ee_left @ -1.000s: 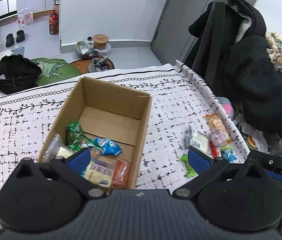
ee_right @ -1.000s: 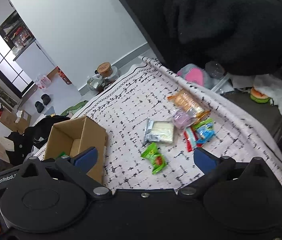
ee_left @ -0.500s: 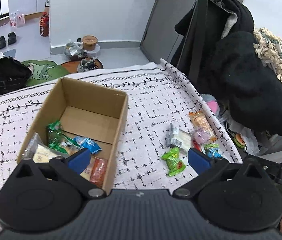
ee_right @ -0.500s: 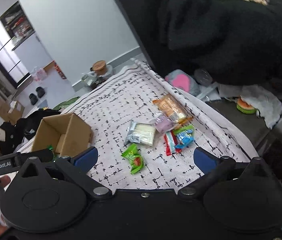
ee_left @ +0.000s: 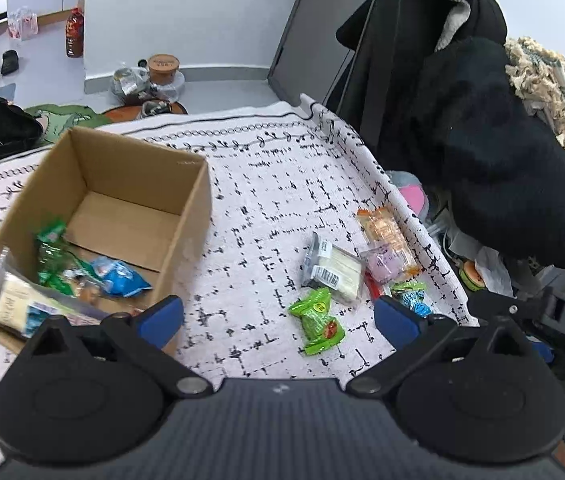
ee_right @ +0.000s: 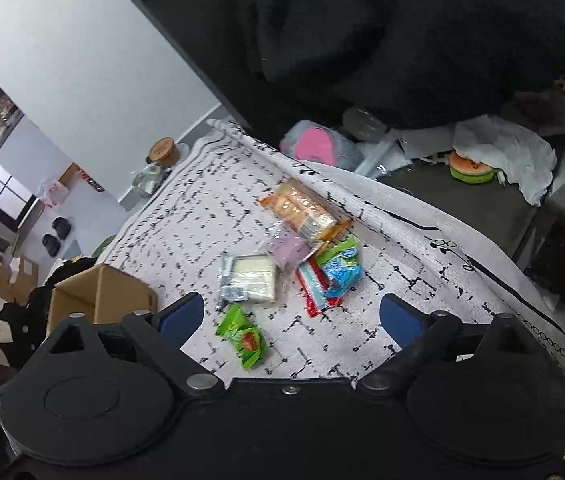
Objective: Organize snacks
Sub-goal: 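Grasp the green-and-red candy with the left tool while the right tool grasps the blue chip bag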
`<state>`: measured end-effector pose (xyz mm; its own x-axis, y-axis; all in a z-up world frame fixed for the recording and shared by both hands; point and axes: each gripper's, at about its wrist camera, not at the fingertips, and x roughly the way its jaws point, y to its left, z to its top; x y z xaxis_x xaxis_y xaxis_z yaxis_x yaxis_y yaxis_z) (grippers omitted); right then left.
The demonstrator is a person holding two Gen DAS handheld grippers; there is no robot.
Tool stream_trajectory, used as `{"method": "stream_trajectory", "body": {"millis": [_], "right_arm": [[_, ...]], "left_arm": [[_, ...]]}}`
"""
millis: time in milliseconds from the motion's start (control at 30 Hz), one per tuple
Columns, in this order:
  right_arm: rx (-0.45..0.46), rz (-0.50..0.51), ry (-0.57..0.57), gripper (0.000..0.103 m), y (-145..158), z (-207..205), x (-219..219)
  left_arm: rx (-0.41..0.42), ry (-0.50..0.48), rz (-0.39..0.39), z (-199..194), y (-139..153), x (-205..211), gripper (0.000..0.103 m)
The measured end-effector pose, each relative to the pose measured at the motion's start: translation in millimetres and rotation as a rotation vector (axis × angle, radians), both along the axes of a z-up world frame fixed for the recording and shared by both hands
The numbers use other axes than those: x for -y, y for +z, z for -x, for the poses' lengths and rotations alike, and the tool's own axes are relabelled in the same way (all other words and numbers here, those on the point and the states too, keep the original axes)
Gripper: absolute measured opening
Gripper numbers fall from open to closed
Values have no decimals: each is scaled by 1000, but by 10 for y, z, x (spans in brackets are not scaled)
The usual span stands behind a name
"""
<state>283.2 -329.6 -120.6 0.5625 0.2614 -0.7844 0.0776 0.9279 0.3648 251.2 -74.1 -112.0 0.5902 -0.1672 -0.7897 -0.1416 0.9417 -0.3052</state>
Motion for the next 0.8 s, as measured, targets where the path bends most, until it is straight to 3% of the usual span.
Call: {"method": "stream_trajectory", "body": {"millis": [200,633,800], "right_arm": [[-12,-13,-23,86,-110,-116,85],[-87,-33,-27,67,-431,-366,142],[-102,11,-24,66,-521,-471,98]], "left_arm": [[-25,-8,22,-145,-259,148,100],[-137,-16,60,-515,-860,458,71],[-163,-7,61,-627,-995,520,67]]}}
